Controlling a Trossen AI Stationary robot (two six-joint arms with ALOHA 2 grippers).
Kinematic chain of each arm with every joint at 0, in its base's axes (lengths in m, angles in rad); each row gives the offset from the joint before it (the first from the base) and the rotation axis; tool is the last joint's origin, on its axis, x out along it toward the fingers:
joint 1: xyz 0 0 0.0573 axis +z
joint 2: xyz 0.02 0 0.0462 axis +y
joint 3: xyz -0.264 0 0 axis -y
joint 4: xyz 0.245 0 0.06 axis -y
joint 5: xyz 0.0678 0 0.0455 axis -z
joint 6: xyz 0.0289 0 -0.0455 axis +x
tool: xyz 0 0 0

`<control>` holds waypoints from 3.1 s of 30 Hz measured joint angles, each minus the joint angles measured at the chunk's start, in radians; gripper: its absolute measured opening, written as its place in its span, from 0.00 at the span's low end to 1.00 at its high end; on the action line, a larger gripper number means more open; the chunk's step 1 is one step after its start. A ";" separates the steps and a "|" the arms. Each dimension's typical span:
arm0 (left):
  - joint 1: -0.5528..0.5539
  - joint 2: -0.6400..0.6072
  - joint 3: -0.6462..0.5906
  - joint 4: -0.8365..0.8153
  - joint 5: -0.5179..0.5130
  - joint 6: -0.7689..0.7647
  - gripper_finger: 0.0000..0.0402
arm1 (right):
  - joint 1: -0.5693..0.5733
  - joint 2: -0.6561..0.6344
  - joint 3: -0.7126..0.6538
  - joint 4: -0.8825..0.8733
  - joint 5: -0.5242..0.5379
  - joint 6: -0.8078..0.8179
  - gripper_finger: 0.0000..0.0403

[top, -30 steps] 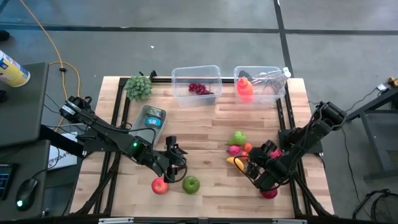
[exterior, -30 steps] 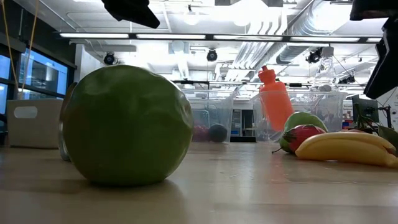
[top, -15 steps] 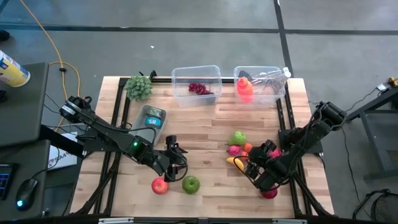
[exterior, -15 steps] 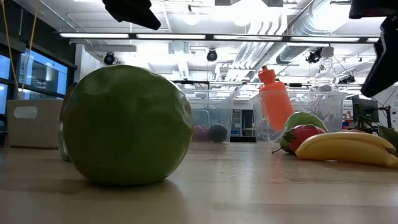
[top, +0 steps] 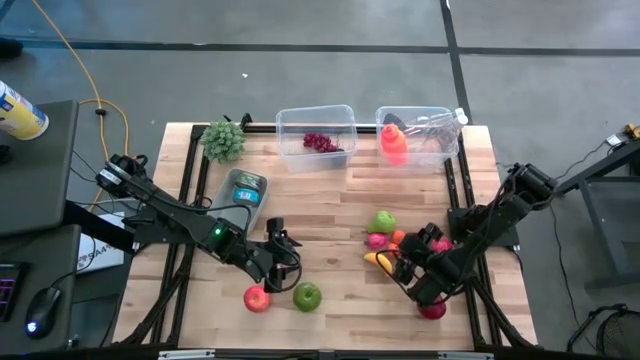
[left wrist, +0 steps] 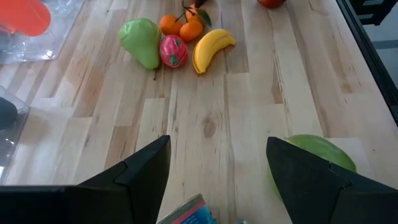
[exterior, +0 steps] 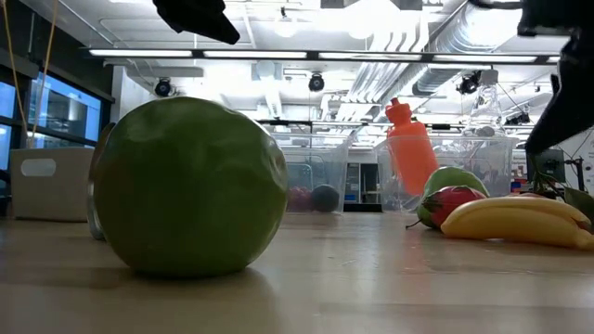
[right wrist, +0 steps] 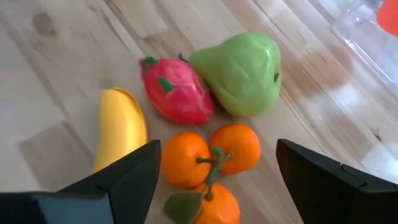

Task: Pick & Place Food Item
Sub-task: Put the tangerine into the left transparent bin

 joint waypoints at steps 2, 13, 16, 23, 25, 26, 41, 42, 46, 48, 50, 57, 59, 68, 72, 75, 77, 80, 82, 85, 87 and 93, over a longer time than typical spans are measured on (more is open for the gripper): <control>0.000 0.000 0.000 0.000 0.001 -0.001 0.64 | 0.000 0.000 -0.022 0.013 0.000 0.006 0.76; 0.000 0.000 0.000 0.000 0.001 -0.002 0.64 | -0.003 0.000 -0.066 0.099 0.011 0.007 0.76; 0.000 0.000 0.000 0.000 0.001 -0.002 0.64 | -0.003 0.000 -0.066 0.104 0.012 0.007 0.76; 0.000 0.000 0.000 0.000 0.001 -0.001 0.64 | -0.003 0.000 -0.066 0.117 0.002 0.007 0.76; 0.000 0.000 0.000 0.000 0.001 -0.001 0.64 | -0.003 0.006 -0.066 0.118 0.004 0.007 0.76; 0.000 0.000 0.000 0.000 0.001 -0.001 0.64 | -0.003 0.012 -0.067 0.118 0.007 0.007 0.76; 0.000 0.044 -0.002 0.001 0.000 0.001 0.64 | -0.008 0.014 -0.105 0.141 0.003 0.006 0.76; 0.000 0.049 -0.002 0.001 0.000 0.001 0.64 | -0.008 0.014 -0.108 0.144 0.002 0.006 0.76; 0.000 0.066 -0.002 -0.003 0.001 0.000 0.64 | -0.009 0.014 -0.109 0.154 0.001 0.008 0.75; 0.000 0.068 -0.002 0.001 0.001 0.000 0.64 | -0.009 0.014 -0.109 0.157 0.003 0.008 0.72; 0.000 0.068 -0.002 0.001 0.001 0.000 0.64 | -0.010 0.014 -0.109 0.158 0.003 0.008 0.68; 0.000 0.068 -0.002 0.001 0.001 0.005 0.64 | -0.010 0.014 -0.109 0.156 0.002 -0.026 0.45; 0.000 0.068 -0.002 0.001 0.001 0.005 0.64 | -0.012 0.014 -0.109 0.156 0.001 -0.031 0.37; 0.000 0.068 -0.002 0.001 0.001 0.006 0.64 | -0.065 0.014 -0.107 0.181 -0.066 -0.137 0.03; 0.000 0.068 -0.002 0.001 0.000 0.007 0.64 | -0.075 0.014 -0.107 0.213 -0.062 -0.187 0.01; 0.000 0.068 -0.002 0.001 0.000 0.015 0.64 | -0.075 0.014 -0.107 0.219 -0.062 -0.205 0.01; 0.000 0.068 -0.001 0.001 0.000 0.033 0.64 | -0.075 0.014 -0.107 0.221 -0.058 -0.212 0.01; 0.000 0.068 -0.001 0.001 0.000 0.036 0.64 | -0.075 0.014 -0.107 0.216 -0.051 -0.239 0.01; 0.000 0.068 -0.001 0.001 0.000 0.036 0.64 | -0.075 0.014 -0.107 0.209 -0.047 -0.263 0.01; 0.000 0.068 -0.001 0.001 0.000 0.035 0.64 | -0.075 0.009 -0.107 0.209 -0.029 -0.264 0.01; 0.000 0.068 -0.001 0.001 0.000 0.035 0.64 | -0.073 0.005 -0.098 0.205 -0.020 -0.264 0.01; 0.000 0.068 0.000 0.001 0.000 0.034 0.64 | -0.053 0.002 -0.024 0.187 0.029 -0.320 0.01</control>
